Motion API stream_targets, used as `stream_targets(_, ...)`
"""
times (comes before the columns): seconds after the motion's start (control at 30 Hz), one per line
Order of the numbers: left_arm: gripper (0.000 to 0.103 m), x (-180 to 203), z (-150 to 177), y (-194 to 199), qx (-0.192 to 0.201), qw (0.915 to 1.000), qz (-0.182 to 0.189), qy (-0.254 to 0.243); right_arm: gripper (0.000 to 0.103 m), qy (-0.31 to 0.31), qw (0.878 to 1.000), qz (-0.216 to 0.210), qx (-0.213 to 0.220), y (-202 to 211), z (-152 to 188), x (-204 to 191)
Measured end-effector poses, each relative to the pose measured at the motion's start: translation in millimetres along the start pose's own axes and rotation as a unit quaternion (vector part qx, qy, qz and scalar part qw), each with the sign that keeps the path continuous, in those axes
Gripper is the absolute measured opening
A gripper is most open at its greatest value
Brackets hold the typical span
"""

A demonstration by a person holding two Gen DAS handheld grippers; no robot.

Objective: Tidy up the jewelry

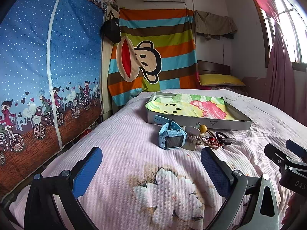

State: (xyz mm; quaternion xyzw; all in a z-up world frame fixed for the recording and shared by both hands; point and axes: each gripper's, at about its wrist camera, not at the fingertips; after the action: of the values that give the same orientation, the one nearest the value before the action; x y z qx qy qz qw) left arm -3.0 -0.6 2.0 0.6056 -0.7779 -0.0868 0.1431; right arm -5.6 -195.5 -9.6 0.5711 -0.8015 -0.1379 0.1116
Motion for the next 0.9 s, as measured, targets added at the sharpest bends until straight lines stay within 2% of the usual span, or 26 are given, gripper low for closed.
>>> stream_targets(0.9,0.103,2.2,-0.6,0.4,0.005,1.0000,0.000,-0.007,0.102,-0.003,1.000,-0.004,-0.001,-2.3,-1.3,3.4)
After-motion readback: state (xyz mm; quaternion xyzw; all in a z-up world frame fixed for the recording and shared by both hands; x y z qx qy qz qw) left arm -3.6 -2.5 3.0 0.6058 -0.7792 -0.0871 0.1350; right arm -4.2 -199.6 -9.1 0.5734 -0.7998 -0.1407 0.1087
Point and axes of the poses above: each gripper's, at about its wrist camera, not at the fingertips, and y roughly against the way its jaws point, x to its right, z to its underside, and after that the axes turned 15 degrees about z, right-handed
